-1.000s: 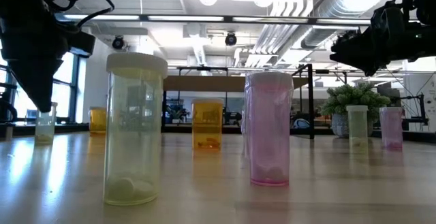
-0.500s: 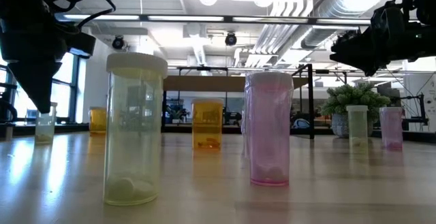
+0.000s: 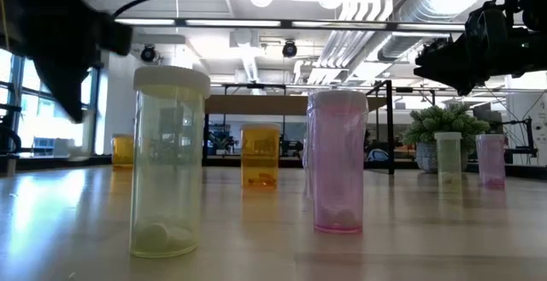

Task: Pick and place medicine bottles onto shelf by color
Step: Put the top left green pill bottle on the shelf

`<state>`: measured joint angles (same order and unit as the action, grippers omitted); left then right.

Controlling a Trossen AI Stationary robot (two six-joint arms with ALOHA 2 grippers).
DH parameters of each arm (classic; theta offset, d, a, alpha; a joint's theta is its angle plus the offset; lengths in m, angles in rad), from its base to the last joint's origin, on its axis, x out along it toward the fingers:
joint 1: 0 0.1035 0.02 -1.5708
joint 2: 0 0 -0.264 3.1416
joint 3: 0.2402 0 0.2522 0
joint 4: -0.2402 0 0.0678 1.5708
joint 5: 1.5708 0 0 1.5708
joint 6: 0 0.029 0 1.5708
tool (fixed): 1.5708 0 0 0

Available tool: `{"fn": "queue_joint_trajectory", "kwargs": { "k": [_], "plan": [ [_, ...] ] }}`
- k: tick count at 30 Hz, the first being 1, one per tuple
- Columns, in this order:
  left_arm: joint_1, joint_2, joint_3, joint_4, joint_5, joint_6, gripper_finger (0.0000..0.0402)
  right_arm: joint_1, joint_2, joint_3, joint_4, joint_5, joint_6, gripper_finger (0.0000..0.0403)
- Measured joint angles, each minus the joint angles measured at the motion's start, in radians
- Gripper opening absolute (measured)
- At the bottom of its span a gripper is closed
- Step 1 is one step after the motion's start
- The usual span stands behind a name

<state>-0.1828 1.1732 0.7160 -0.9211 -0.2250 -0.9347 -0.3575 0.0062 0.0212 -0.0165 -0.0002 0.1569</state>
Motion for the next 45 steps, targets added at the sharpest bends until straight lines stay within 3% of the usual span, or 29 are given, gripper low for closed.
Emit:
{"fn": "queue_joint_trajectory", "kwargs": {
  "k": [12,20,25,35,45],
  "plan": [
    [0.314,0.000,0.368,-0.003,-0.052,0.410,0.0115,0.000,0.000,0.000,0.000,0.000,0.000,0.0170],
    [0.514,0.010,0.601,0.001,-0.154,0.583,0.0115,0.000,0.000,0.000,0.000,0.000,0.000,0.0170],
    [0.648,0.056,0.721,0.003,-0.156,0.685,0.0115,0.000,0.000,0.000,0.000,0.000,0.000,0.0170],
    [0.879,0.253,0.980,-0.088,-0.001,0.800,0.0115,0.000,0.000,0.000,0.000,0.000,0.000,0.0170],
    [0.968,0.466,1.181,-0.224,0.114,0.815,0.0115,0.000,0.000,0.000,0.000,0.000,0.000,0.0170]
  ]
}}
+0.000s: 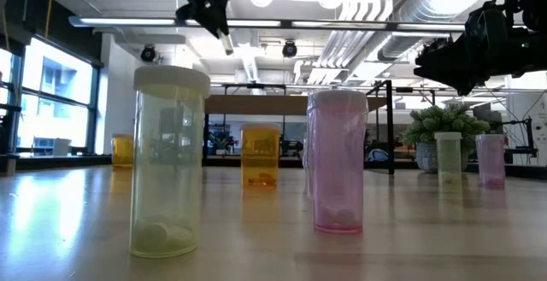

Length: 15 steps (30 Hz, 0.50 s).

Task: Pick and place medicine bottles onto shelf by color
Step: Put the top left green pill bottle on the shelf

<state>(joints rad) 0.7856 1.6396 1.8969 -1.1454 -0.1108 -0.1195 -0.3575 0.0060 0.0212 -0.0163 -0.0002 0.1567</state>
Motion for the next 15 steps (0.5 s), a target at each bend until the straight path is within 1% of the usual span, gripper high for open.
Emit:
{"fn": "queue_joint_trajectory", "kwargs": {
  "k": [6,15],
  "plan": [
    [0.010,0.099,0.056,-0.074,-0.006,0.000,0.0115,0.000,0.000,0.000,0.000,0.000,0.000,0.0170],
    [0.013,0.193,0.061,-0.110,-0.006,-0.008,0.0115,0.000,0.000,0.000,0.000,0.000,0.000,0.0170]
  ]
}}
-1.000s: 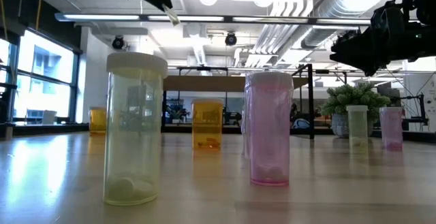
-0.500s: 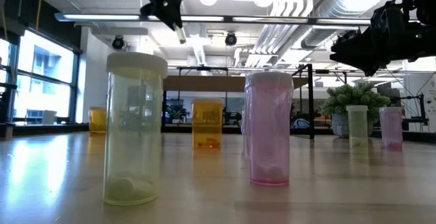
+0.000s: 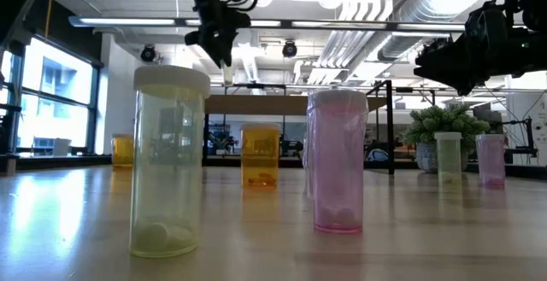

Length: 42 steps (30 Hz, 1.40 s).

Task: Pick and place medicine bottles onto shelf by color
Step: Put the top left green pill bottle on the shelf

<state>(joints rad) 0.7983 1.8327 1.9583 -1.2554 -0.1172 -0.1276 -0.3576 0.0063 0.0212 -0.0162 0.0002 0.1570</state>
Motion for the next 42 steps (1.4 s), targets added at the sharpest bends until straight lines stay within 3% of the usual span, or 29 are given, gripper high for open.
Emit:
{"fn": "queue_joint_trajectory", "kwargs": {
  "k": [14,30,42],
  "plan": [
    [0.000,0.108,0.000,-0.025,-0.032,-0.026,0.0115,0.000,0.000,0.000,0.000,0.000,0.000,0.0170],
    [0.000,0.113,0.000,-0.024,-0.044,-0.011,0.0117,0.000,0.000,0.000,0.000,0.000,0.000,0.0170],
    [0.000,0.118,-0.001,0.011,-0.048,0.035,0.0177,0.000,0.000,0.000,0.000,0.000,0.000,0.0170]
  ]
}}
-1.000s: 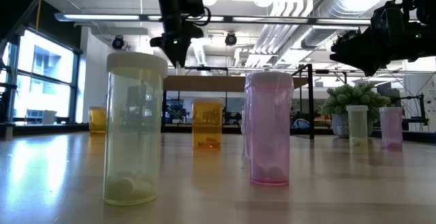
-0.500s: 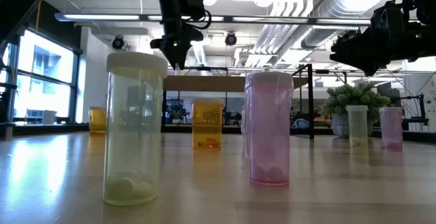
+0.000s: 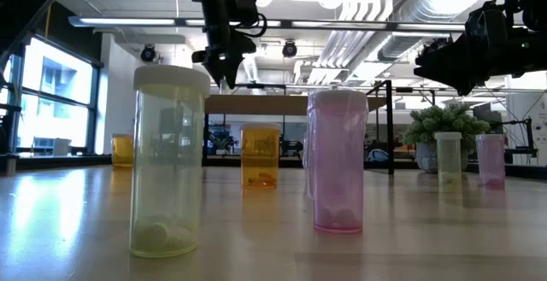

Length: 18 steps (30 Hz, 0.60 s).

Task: Pick and place medicine bottles onto shelf by color
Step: Put the top left green pill bottle on the shelf, then put the left pink pill bottle on the shelf

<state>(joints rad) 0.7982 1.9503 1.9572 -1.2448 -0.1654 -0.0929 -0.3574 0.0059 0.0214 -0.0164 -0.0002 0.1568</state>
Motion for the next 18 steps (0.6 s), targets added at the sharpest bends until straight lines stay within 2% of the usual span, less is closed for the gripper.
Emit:
{"fn": "queue_joint_trajectory", "kwargs": {
  "k": [6,18],
  "plan": [
    [0.000,-0.001,0.053,-0.007,-0.001,0.000,0.0192,0.000,0.000,0.000,0.000,0.000,0.000,0.0170],
    [-0.010,-0.005,0.299,-0.127,0.017,0.106,0.0186,0.000,0.000,0.000,0.000,0.000,0.000,0.0170]
  ]
}}
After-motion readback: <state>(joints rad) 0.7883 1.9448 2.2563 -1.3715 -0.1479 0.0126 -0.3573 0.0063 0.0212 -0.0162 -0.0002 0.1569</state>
